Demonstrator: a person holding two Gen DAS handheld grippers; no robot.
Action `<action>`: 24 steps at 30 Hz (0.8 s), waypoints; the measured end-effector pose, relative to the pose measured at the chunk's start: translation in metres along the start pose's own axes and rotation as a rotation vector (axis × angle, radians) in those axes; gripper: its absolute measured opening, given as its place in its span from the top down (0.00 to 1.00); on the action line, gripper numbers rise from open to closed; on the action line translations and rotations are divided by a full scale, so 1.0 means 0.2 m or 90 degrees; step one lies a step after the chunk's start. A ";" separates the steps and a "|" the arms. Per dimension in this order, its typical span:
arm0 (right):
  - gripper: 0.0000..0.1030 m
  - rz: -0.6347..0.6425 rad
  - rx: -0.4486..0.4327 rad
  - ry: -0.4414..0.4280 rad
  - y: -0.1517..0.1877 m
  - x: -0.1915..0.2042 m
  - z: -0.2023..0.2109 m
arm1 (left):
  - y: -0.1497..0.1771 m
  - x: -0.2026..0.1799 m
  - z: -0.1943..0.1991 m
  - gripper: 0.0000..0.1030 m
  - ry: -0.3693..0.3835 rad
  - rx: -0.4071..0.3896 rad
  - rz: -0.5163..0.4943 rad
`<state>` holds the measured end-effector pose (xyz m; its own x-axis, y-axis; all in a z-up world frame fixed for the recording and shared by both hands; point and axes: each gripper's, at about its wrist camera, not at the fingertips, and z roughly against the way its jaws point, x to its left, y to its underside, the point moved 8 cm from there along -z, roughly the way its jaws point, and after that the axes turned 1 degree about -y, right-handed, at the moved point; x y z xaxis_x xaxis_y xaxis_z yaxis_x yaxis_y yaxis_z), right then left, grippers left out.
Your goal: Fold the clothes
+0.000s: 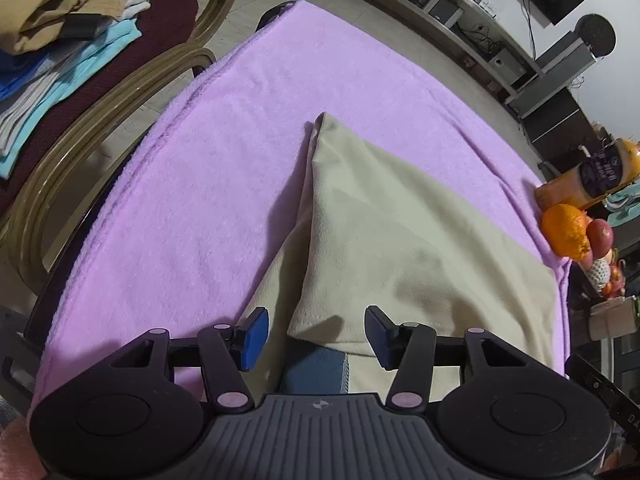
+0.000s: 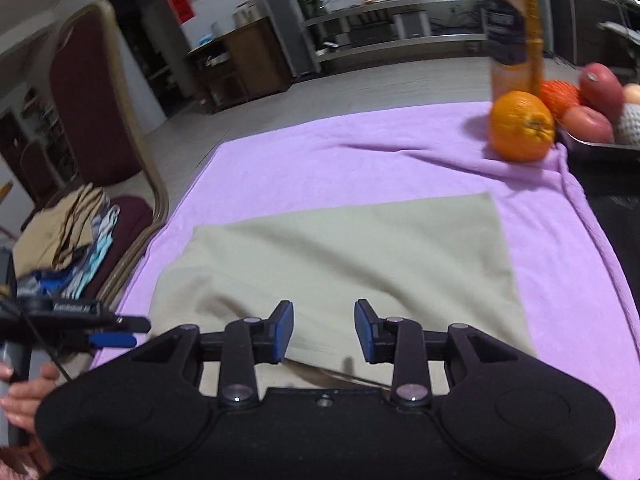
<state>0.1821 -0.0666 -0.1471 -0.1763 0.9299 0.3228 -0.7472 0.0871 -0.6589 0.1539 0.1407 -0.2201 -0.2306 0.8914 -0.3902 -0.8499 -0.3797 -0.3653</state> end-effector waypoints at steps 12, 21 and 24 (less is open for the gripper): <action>0.65 -0.135 -0.035 -0.013 0.05 -0.31 0.05 | -0.03 -0.34 0.15 0.91 -0.229 -0.161 -0.253; 0.65 -0.226 -0.019 -0.024 0.06 -0.42 0.05 | 0.32 -0.82 -0.33 0.62 -0.351 -0.169 -0.689; 0.62 -0.253 -0.027 -0.025 0.05 -0.46 0.07 | 0.32 -0.76 -0.23 0.51 -0.324 -0.173 -0.661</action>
<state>0.1816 -0.1559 -0.1745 0.0964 0.8067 0.5830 -0.7351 0.4526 -0.5047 0.1571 -0.0301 -0.2232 0.2954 0.7761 0.5572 -0.6274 0.5974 -0.4994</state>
